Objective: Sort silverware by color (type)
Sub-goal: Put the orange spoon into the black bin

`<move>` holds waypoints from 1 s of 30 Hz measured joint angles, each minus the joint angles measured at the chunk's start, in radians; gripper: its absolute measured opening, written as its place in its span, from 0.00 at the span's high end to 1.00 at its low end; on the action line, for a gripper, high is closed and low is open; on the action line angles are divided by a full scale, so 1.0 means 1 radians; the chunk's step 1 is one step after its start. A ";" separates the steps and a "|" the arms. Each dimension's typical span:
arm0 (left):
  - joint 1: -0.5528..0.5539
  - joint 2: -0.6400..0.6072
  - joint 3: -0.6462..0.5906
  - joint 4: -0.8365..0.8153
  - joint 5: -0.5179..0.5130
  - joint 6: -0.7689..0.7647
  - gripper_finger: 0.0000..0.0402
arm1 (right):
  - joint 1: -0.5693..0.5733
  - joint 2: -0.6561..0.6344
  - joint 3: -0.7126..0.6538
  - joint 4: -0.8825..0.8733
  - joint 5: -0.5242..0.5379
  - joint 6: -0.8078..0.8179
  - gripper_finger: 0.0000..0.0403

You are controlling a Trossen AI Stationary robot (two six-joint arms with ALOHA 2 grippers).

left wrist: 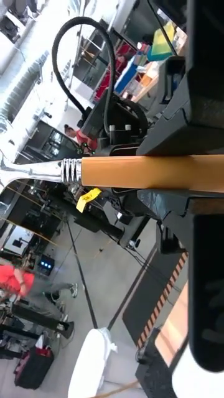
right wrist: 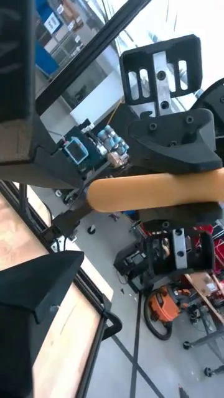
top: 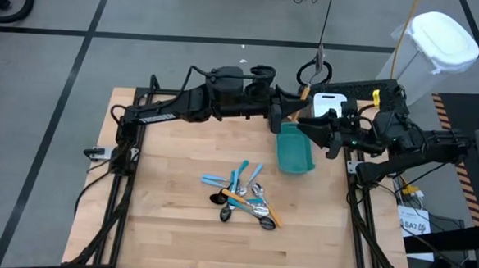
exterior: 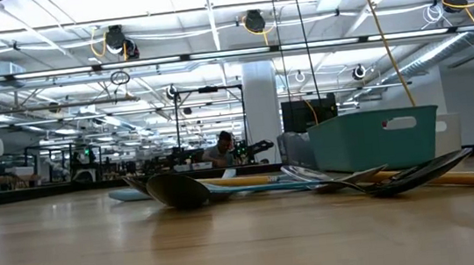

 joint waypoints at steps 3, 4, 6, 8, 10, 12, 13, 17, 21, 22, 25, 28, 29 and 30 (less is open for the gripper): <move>0.000 0.009 -0.001 0.017 0.040 -0.015 0.84 | 0.000 0.000 0.000 0.005 -0.001 -0.006 0.58; -0.001 0.018 -0.001 0.031 0.044 -0.020 0.84 | 0.000 0.000 0.000 0.018 -0.003 -0.012 0.58; -0.003 0.021 0.000 0.047 0.061 -0.037 0.84 | 0.000 0.000 0.000 0.052 -0.032 -0.037 0.57; -0.003 0.030 0.000 0.050 0.077 -0.051 0.84 | 0.000 0.000 0.000 0.084 -0.058 -0.047 0.56; -0.006 0.044 0.000 0.078 0.093 -0.057 0.84 | 0.000 0.000 0.000 0.093 -0.055 -0.055 0.55; -0.005 0.048 -0.002 0.091 0.111 -0.061 0.84 | -0.001 0.000 0.000 0.092 -0.056 -0.059 0.55; -0.005 0.052 -0.002 0.108 0.111 -0.061 0.84 | -0.001 0.000 0.000 0.092 -0.056 -0.060 0.55; -0.005 0.054 0.000 0.125 0.111 -0.080 0.84 | -0.001 0.000 0.000 0.088 -0.056 -0.079 0.57; -0.006 0.056 0.000 0.123 0.111 -0.076 0.84 | -0.001 0.000 0.000 0.088 -0.081 -0.088 0.64; -0.006 0.056 0.000 0.126 0.111 -0.075 0.84 | -0.001 0.000 0.000 0.088 -0.082 -0.088 0.66; -0.005 0.056 0.000 0.127 0.111 -0.074 0.84 | -0.001 0.000 0.000 0.086 -0.084 -0.089 0.75; -0.005 0.056 0.000 0.123 0.115 -0.062 0.84 | -0.001 0.000 0.000 0.078 -0.082 -0.105 0.82; -0.006 0.056 0.000 0.121 0.114 -0.053 0.84 | -0.001 0.000 0.001 0.075 -0.082 -0.114 0.82; -0.006 0.056 0.000 0.115 0.115 -0.042 0.84 | -0.001 0.000 0.001 0.067 -0.081 -0.121 0.82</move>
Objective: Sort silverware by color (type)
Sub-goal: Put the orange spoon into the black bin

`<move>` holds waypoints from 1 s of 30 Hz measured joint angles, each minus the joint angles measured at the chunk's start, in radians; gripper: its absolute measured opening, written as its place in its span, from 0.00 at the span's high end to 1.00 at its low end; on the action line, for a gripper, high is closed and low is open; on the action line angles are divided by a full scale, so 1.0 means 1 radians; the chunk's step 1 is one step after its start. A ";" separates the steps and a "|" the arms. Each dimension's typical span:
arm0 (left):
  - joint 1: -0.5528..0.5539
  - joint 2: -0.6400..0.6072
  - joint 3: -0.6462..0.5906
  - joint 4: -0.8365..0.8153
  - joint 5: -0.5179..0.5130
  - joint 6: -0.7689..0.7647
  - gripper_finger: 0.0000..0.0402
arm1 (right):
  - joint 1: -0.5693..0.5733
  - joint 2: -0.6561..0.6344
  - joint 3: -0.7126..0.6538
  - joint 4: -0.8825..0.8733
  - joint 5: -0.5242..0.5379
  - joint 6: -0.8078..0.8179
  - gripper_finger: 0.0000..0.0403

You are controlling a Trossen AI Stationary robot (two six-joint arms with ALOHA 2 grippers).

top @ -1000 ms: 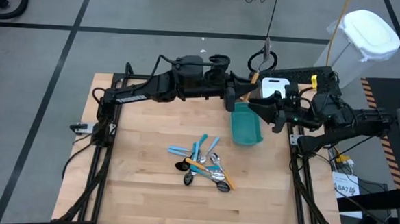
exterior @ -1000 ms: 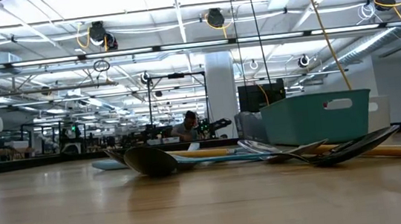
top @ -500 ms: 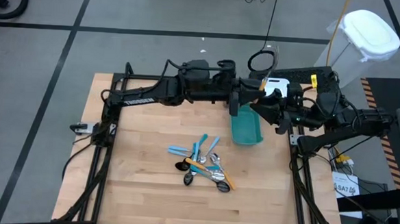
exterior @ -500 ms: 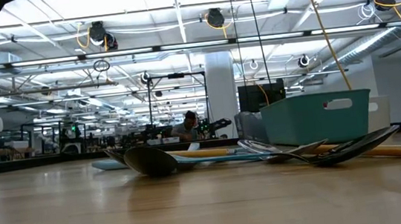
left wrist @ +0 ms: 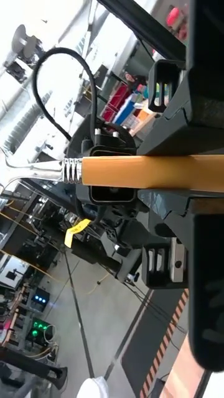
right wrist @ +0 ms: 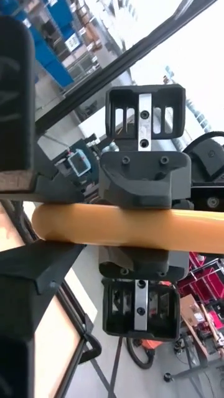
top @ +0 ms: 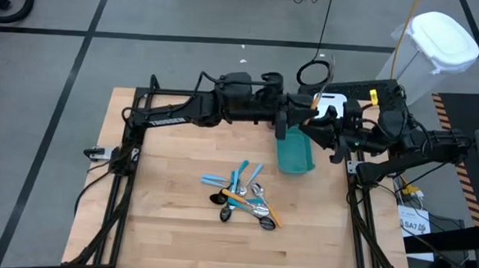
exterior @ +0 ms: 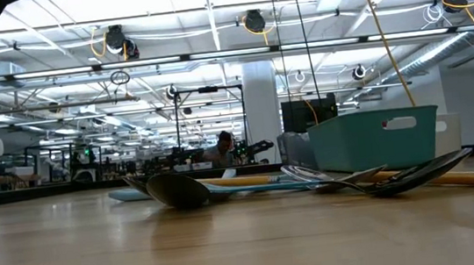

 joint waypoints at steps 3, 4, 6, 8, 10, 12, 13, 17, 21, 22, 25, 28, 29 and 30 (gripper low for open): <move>0.000 -0.001 0.000 -0.032 0.000 0.009 0.83 | -0.001 0.000 0.000 -0.027 0.011 -0.003 0.82; 0.000 -0.001 0.000 -0.050 -0.001 0.006 0.81 | -0.002 0.000 0.000 -0.043 0.022 0.000 0.82; 0.001 -0.001 0.000 -0.095 -0.002 -0.010 0.73 | -0.007 -0.003 0.000 -0.081 0.035 0.005 0.82; 0.000 -0.001 0.000 -0.138 -0.017 -0.018 0.65 | -0.011 -0.008 0.000 -0.099 0.044 0.025 0.82; 0.000 -0.001 0.000 -0.167 -0.021 -0.020 0.57 | -0.014 -0.016 0.000 -0.126 0.058 0.042 0.82; 0.000 -0.002 0.000 -0.186 -0.021 -0.030 0.50 | -0.014 -0.026 0.000 -0.143 0.062 0.050 0.82; 0.000 -0.003 0.000 -0.195 -0.021 -0.040 0.48 | -0.014 -0.030 0.000 -0.155 0.069 0.056 0.82; 0.005 -0.013 0.000 -0.265 -0.021 -0.053 0.44 | -0.014 -0.055 0.000 -0.219 0.109 0.093 0.82; 0.016 -0.042 0.002 -0.362 -0.021 -0.001 0.44 | -0.014 -0.071 0.000 -0.290 0.112 0.166 0.82; 0.019 -0.048 0.003 -0.374 -0.021 0.019 0.44 | -0.014 -0.073 0.000 -0.312 0.108 0.189 0.82; 0.019 -0.064 0.003 -0.411 -0.021 0.118 0.44 | -0.014 -0.073 0.000 -0.364 0.071 0.281 0.82; 0.004 -0.083 0.002 -0.424 -0.021 0.259 0.44 | -0.015 -0.066 0.000 -0.399 0.002 0.371 0.81; -0.004 -0.086 0.002 -0.416 -0.021 0.315 0.43 | -0.016 -0.063 0.000 -0.405 -0.027 0.399 0.81; -0.012 -0.088 0.003 -0.408 -0.021 0.378 0.43 | -0.016 -0.060 0.000 -0.407 -0.051 0.420 0.80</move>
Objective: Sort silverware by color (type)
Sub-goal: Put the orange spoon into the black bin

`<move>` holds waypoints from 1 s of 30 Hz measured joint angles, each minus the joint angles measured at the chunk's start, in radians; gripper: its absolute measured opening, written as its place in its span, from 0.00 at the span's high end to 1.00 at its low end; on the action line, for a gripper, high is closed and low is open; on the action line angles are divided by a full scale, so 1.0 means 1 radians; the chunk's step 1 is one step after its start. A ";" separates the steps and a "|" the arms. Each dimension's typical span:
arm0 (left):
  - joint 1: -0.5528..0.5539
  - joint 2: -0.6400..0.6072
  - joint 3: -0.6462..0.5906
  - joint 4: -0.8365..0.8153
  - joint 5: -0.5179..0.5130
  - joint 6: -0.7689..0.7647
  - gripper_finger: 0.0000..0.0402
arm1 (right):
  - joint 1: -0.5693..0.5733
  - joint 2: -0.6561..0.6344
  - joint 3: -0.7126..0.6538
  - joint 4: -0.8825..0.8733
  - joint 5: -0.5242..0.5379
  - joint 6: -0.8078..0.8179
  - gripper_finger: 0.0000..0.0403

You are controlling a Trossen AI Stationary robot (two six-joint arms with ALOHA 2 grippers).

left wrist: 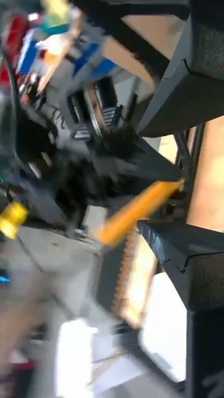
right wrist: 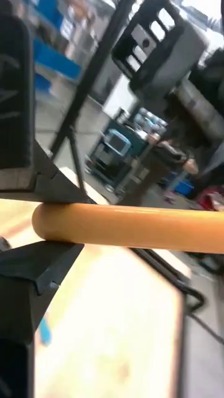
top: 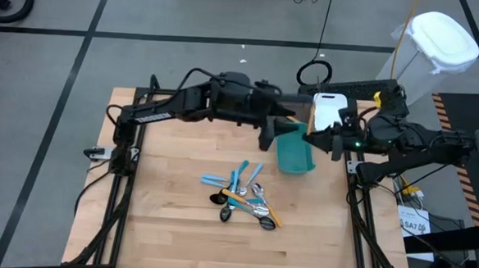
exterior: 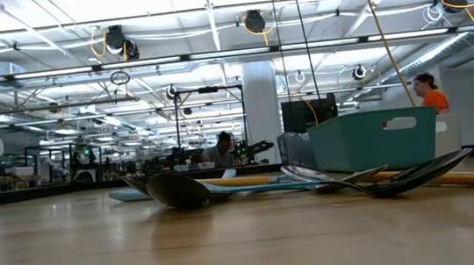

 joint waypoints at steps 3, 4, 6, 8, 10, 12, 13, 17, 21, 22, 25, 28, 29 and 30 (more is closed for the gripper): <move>-0.027 -0.008 0.000 -0.014 -0.001 0.131 0.43 | 0.000 0.018 0.000 0.008 -0.054 0.036 0.80; -0.037 -0.008 -0.001 -0.019 -0.013 0.158 0.43 | 0.000 0.025 0.000 0.015 -0.076 0.043 0.81; -0.061 -0.010 -0.001 -0.017 -0.068 0.222 0.43 | 0.000 0.039 0.000 0.039 -0.129 0.054 0.81; -0.084 -0.017 -0.001 -0.024 -0.132 0.307 0.43 | 0.000 0.054 0.000 0.045 -0.170 0.071 0.81; -0.108 -0.025 -0.001 -0.048 -0.205 0.361 0.43 | 0.000 0.066 0.000 0.046 -0.198 0.084 0.81; -0.124 -0.027 -0.001 -0.056 -0.276 0.357 0.43 | 0.000 0.080 0.000 0.049 -0.209 0.093 0.81; -0.129 -0.029 -0.001 -0.069 -0.301 0.328 0.43 | 0.000 0.086 0.000 0.054 -0.209 0.093 0.81; -0.128 -0.038 -0.001 -0.110 -0.323 0.210 0.43 | 0.000 0.114 0.000 0.120 -0.233 0.076 0.81; -0.140 -0.079 -0.001 -0.130 -0.325 0.242 0.43 | 0.000 0.138 0.000 0.165 -0.326 0.070 0.81; -0.141 -0.096 -0.001 -0.139 -0.324 0.244 0.43 | 0.000 0.145 0.000 0.163 -0.345 0.070 0.81; -0.128 -0.132 -0.001 -0.153 -0.325 0.222 0.43 | 0.000 0.163 0.000 0.165 -0.396 0.074 0.81; -0.107 -0.166 -0.001 -0.211 -0.320 0.222 0.43 | 0.000 0.182 0.000 0.171 -0.451 0.078 0.81; -0.098 -0.176 -0.001 -0.241 -0.307 0.224 0.43 | 0.000 0.187 0.000 0.170 -0.472 0.078 0.81; -0.087 -0.182 -0.001 -0.274 -0.288 0.227 0.43 | 0.001 0.196 0.000 0.175 -0.492 0.080 0.81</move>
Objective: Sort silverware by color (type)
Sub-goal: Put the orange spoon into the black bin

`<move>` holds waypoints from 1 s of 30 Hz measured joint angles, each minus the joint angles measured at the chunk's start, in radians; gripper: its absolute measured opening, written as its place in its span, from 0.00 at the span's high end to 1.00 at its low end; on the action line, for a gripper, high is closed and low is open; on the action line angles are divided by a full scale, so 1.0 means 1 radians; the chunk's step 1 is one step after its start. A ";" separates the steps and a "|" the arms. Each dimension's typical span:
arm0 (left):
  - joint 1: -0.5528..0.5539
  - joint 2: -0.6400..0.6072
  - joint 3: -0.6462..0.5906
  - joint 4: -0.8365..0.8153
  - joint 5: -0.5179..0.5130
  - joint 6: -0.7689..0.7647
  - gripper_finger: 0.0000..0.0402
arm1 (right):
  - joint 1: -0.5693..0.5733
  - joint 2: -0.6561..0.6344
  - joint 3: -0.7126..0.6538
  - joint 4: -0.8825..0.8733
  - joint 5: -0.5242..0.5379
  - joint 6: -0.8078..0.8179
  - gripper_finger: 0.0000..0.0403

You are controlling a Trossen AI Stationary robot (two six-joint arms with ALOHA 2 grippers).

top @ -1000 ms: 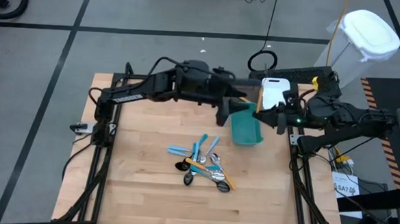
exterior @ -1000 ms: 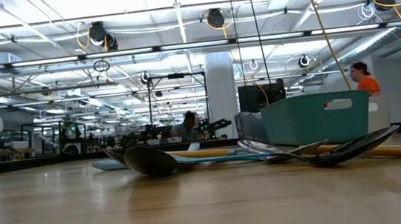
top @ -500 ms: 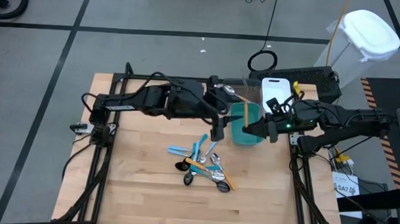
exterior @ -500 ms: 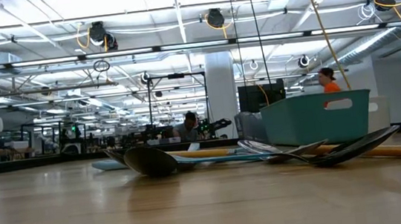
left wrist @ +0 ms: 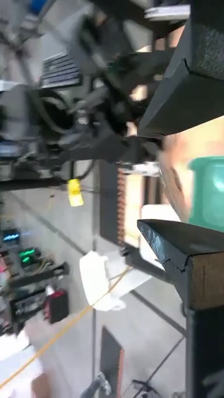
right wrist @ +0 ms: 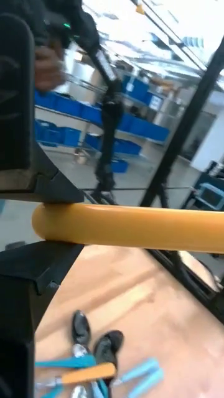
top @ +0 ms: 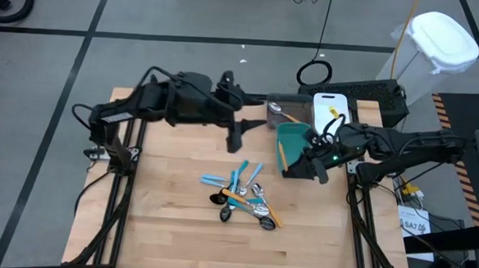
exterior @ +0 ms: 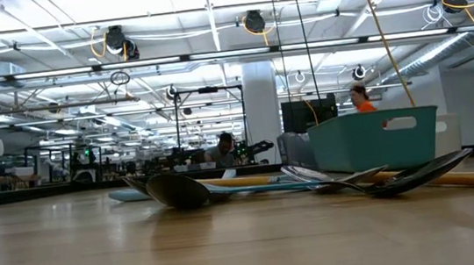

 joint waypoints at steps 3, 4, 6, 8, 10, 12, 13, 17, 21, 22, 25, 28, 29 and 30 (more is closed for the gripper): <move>0.030 0.000 0.002 -0.083 0.097 0.023 0.43 | 0.000 0.018 0.000 0.017 -0.066 0.009 0.81; 0.040 0.003 0.000 -0.114 0.145 0.032 0.43 | 0.000 0.025 0.000 0.027 -0.087 0.009 0.81; 0.052 0.006 -0.001 -0.151 0.213 0.035 0.43 | 0.000 0.033 0.000 0.032 -0.117 0.014 0.81; 0.056 0.006 -0.001 -0.170 0.238 0.043 0.43 | 0.000 0.042 0.000 0.030 -0.141 0.016 0.81; 0.055 0.013 0.002 -0.173 0.242 0.063 0.43 | 0.000 0.046 0.000 0.027 -0.160 0.016 0.81; 0.052 0.019 0.000 -0.193 0.243 0.088 0.44 | 0.000 0.051 0.000 0.030 -0.164 0.016 0.81; 0.051 0.022 -0.001 -0.199 0.245 0.098 0.45 | 0.000 0.051 0.000 0.028 -0.165 0.015 0.81; 0.052 0.025 -0.001 -0.213 0.267 0.117 0.55 | 0.000 0.051 0.000 0.030 -0.170 0.012 0.81; 0.052 0.039 -0.003 -0.248 0.268 0.128 0.67 | 0.000 0.051 0.000 0.031 -0.194 0.009 0.81; 0.052 0.044 -0.003 -0.241 0.268 0.130 0.70 | 0.000 0.051 0.000 0.032 -0.194 0.009 0.81; 0.052 0.045 -0.003 -0.237 0.269 0.141 0.77 | 0.000 0.051 0.000 0.036 -0.213 0.012 0.81; 0.052 0.050 -0.002 -0.212 0.269 0.134 0.82 | 0.000 0.051 0.000 0.037 -0.217 0.014 0.81; 0.052 0.052 -0.002 -0.212 0.268 0.127 0.83 | 0.000 0.051 0.000 0.037 -0.217 0.016 0.81; 0.052 0.054 -0.002 -0.212 0.268 0.118 0.84 | 0.000 0.051 0.000 0.036 -0.217 0.019 0.81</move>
